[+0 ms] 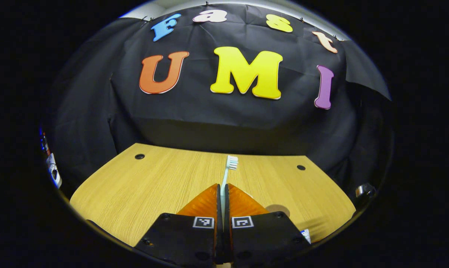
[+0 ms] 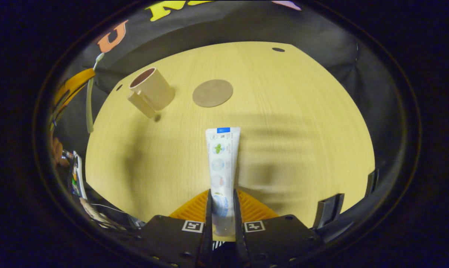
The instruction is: Put the toothbrush and toothpaste on the desktop into the cup, then pick up the cup and place it on the coaster on the desktop.
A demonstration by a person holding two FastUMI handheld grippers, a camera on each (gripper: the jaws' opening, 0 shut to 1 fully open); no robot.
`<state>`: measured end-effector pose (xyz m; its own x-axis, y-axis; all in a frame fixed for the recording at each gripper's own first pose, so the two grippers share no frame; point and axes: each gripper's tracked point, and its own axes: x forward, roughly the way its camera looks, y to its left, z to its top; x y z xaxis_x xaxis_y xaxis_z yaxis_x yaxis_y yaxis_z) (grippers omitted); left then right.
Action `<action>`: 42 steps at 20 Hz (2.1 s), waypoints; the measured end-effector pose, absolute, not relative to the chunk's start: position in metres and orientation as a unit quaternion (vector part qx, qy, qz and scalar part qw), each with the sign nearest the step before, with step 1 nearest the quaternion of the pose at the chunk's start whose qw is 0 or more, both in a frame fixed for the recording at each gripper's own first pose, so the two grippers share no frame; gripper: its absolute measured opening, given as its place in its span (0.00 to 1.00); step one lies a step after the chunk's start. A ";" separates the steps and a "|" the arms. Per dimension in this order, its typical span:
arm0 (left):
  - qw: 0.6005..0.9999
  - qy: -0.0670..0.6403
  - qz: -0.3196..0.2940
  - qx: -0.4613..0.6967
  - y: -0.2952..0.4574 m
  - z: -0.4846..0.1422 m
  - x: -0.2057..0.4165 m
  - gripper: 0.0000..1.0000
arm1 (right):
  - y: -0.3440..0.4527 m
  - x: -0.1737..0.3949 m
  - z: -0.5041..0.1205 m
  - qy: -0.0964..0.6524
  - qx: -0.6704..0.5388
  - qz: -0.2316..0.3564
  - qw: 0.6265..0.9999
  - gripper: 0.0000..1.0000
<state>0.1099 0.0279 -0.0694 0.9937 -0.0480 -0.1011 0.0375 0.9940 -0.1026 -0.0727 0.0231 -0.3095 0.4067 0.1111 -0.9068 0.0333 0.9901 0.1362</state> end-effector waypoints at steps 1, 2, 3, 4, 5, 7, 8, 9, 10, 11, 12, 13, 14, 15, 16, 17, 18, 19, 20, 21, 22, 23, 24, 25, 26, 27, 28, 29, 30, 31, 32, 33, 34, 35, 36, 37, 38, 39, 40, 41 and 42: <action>0.998 0.031 -0.023 -0.050 0.027 -0.059 0.120 0.03 | 0.017 -0.075 -0.305 0.541 0.069 0.018 0.838 0.25; 0.998 0.011 -0.028 -0.052 0.024 -0.050 0.129 0.03 | 0.012 -0.080 -0.302 0.539 0.073 0.012 0.839 0.25; 0.998 -0.007 -0.032 -0.054 0.020 -0.043 0.140 0.03 | 0.008 -0.084 -0.299 0.538 0.078 0.008 0.839 0.25; 0.998 -0.021 -0.034 -0.056 0.018 -0.038 0.148 0.03 | 0.003 -0.089 -0.297 0.538 0.081 0.004 0.839 0.22; 0.997 -0.029 -0.035 -0.056 0.016 -0.036 0.158 0.03 | -0.002 -0.093 -0.297 0.538 0.083 0.000 0.839 0.23; 0.997 -0.035 -0.041 -0.059 0.011 -0.039 0.175 0.03 | -0.010 -0.102 -0.298 0.539 0.082 -0.010 0.838 0.25; 0.996 -0.034 -0.047 -0.061 0.008 -0.043 0.182 0.03 | -0.006 -0.100 -0.302 0.540 0.081 -0.016 0.838 0.25; 0.996 -0.036 -0.049 -0.064 0.006 -0.045 0.189 0.03 | -0.003 -0.098 -0.305 0.539 0.080 -0.021 0.838 0.25; 0.996 -0.038 -0.052 -0.067 0.004 -0.047 0.193 0.03 | -0.003 -0.097 -0.306 0.537 0.077 -0.026 0.839 0.27; 0.996 -0.038 -0.053 -0.066 0.004 -0.049 0.199 0.03 | -0.003 -0.096 -0.305 0.536 0.076 -0.031 0.840 0.27; 0.996 -0.036 -0.055 -0.067 0.002 -0.050 0.204 0.04 | -0.003 -0.098 -0.300 0.536 0.077 -0.035 0.840 0.27; 0.995 -0.034 -0.057 -0.068 0.000 -0.054 0.208 0.04 | -0.003 -0.097 -0.298 0.536 0.079 -0.039 0.840 0.23; 0.996 -0.030 -0.057 -0.070 0.000 -0.058 0.210 0.04 | -0.003 -0.098 -0.297 0.536 0.080 -0.041 0.839 0.25; 0.996 -0.026 -0.056 -0.072 -0.001 -0.061 0.212 0.05 | -0.002 -0.097 -0.297 0.537 0.081 -0.043 0.838 0.25; 0.995 -0.021 -0.055 -0.075 0.000 -0.064 0.213 0.06 | -0.002 -0.098 -0.297 0.538 0.081 -0.043 0.838 0.25; 0.995 -0.015 -0.054 -0.078 0.000 -0.069 0.214 0.06 | -0.001 -0.098 -0.298 0.538 0.081 -0.043 0.838 0.23; 0.995 -0.012 -0.055 -0.081 0.001 -0.073 0.213 0.08 | -0.001 -0.098 -0.301 0.538 0.079 -0.041 0.838 0.25; 0.995 -0.008 -0.055 -0.085 0.001 -0.076 0.213 0.09 | -0.001 -0.098 -0.301 0.538 0.078 -0.039 0.839 0.25; 0.995 -0.006 -0.057 -0.087 -0.001 -0.078 0.213 0.10 | -0.002 -0.098 -0.302 0.539 0.075 -0.036 0.838 0.24; 0.995 -0.003 -0.058 -0.087 -0.002 -0.082 0.212 0.10 | -0.003 -0.098 -0.302 0.540 0.072 -0.034 0.838 0.24; 0.994 -0.001 -0.061 -0.088 -0.003 -0.083 0.212 0.09 | -0.002 -0.097 -0.304 0.541 0.070 -0.032 0.837 0.25; 0.994 0.002 -0.064 -0.089 -0.004 -0.086 0.210 0.10 | -0.001 -0.097 -0.304 0.542 0.069 -0.031 0.837 0.25; 0.994 0.004 -0.064 -0.089 -0.003 -0.088 0.207 0.21 | -0.001 -0.097 -0.305 0.542 0.068 -0.029 0.837 0.25; 0.994 0.004 -0.063 -0.089 -0.002 -0.089 0.204 0.25 | -0.001 -0.096 -0.307 0.541 0.068 -0.026 0.838 0.24; 0.994 0.008 -0.066 -0.086 -0.003 -0.092 0.202 0.37 | -0.002 -0.096 -0.308 0.539 0.068 -0.024 0.839 0.24; 0.994 0.014 -0.066 -0.082 -0.003 -0.095 0.199 0.36 | -0.002 -0.095 -0.308 0.537 0.067 -0.021 0.841 0.25; 0.994 0.017 -0.067 -0.080 -0.003 -0.096 0.196 0.67 | -0.002 -0.095 -0.307 0.535 0.066 -0.018 0.842 0.25; 0.994 0.016 -0.066 -0.080 -0.002 -0.095 0.192 0.76 | 0.001 -0.091 -0.306 0.532 0.064 -0.014 0.844 0.25; 0.995 0.013 -0.062 -0.078 0.001 -0.092 0.189 0.91 | 0.007 -0.084 -0.303 0.529 0.062 -0.009 0.846 0.25; 0.995 0.008 -0.060 -0.076 0.004 -0.087 0.184 0.96 | 0.016 -0.076 -0.297 0.524 0.059 -0.002 0.849 0.25; 0.996 0.004 -0.057 -0.069 0.007 -0.084 0.179 0.97 | 0.028 -0.069 -0.288 0.516 0.056 0.007 0.855 0.25; 0.997 0.000 -0.057 -0.061 0.010 -0.080 0.174 0.97 | 0.036 -0.061 -0.281 0.507 0.052 0.017 0.860 0.25; 0.997 -0.004 -0.055 -0.055 0.015 -0.075 0.169 0.97 | 0.043 -0.054 -0.276 0.495 0.048 0.027 0.867 0.22; 0.997 -0.008 -0.051 -0.049 0.021 -0.072 0.162 0.97 | 0.052 -0.044 -0.270 0.481 0.043 0.038 0.875 0.22; 0.998 -0.008 -0.045 -0.045 0.029 -0.071 0.155 0.97 | 0.060 -0.033 -0.265 0.466 0.038 0.051 0.882 0.25; 0.998 -0.005 -0.038 -0.043 0.038 -0.072 0.148 0.97 | 0.073 -0.018 -0.256 0.451 0.034 0.064 0.890 0.25; 0.999 0.000 -0.032 -0.042 0.047 -0.074 0.141 0.97 | 0.088 -0.005 -0.243 0.434 0.032 0.077 0.897 0.25; 0.999 0.005 -0.024 -0.041 0.057 -0.075 0.132 0.97 | 0.103 0.010 -0.231 0.417 0.032 0.091 0.904 0.25; 0.999 0.009 -0.015 -0.039 0.068 -0.077 0.125 0.97 | 0.119 0.022 -0.222 0.398 0.030 0.105 0.911 0.25; 0.999 0.012 -0.006 -0.036 0.077 -0.078 0.118 0.97 | 0.130 0.037 -0.209 0.379 0.026 0.119 0.917 0.25; 0.999 0.013 0.002 -0.034 0.086 -0.077 0.112 0.97 | 0.147 0.052 -0.199 0.359 0.022 0.132 0.924 0.25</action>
<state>0.1115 0.0861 -0.0768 0.9996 0.0033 -0.0264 -0.0051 0.9976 -0.0686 0.0521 0.1466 -0.1991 0.7071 0.2605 -0.6574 -0.2285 0.9640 0.1362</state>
